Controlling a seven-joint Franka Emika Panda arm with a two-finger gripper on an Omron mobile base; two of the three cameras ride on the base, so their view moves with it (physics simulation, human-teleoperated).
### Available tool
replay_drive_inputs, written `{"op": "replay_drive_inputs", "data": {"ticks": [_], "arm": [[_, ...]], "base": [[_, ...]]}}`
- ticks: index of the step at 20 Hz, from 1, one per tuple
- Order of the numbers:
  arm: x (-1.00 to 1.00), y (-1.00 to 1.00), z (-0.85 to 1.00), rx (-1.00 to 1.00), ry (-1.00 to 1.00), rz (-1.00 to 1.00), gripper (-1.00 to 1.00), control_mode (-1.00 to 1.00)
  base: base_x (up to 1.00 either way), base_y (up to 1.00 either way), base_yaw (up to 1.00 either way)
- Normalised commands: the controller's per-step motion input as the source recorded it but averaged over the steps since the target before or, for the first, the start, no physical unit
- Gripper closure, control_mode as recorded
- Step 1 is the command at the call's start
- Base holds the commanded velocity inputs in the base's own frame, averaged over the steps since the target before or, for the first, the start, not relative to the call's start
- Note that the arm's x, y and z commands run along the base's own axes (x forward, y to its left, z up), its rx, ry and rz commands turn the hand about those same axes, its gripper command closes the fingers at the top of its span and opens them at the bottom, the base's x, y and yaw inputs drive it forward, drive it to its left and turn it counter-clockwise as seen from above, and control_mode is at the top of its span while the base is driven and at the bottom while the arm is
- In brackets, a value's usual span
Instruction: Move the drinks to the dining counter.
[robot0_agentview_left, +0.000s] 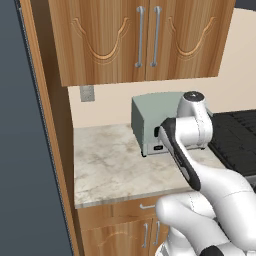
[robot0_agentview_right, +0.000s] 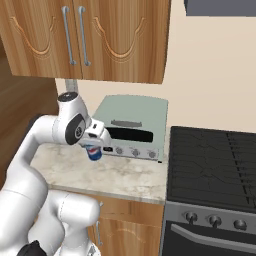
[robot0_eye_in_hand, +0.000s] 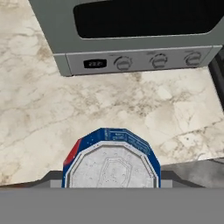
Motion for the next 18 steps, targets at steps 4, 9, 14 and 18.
{"op": "replay_drive_inputs", "data": {"ticks": [4, 9, 14, 18], "arm": [[-0.01, 0.01, 0.11, 0.00, 0.02, 0.06, 1.00, -1.00], [-0.08, 0.04, 0.01, 0.00, 0.00, 0.03, 1.00, 1.00], [0.00, 0.00, 0.00, 0.00, 0.00, 0.00, 1.00, 1.00], [0.00, 0.00, 0.00, 0.00, 0.00, 0.00, 1.00, 1.00]], "base": [[0.00, 0.00, 0.00], [-0.10, 0.00, 0.00], [-0.88, -0.37, -0.45], [-0.58, -0.25, -0.77]]}}
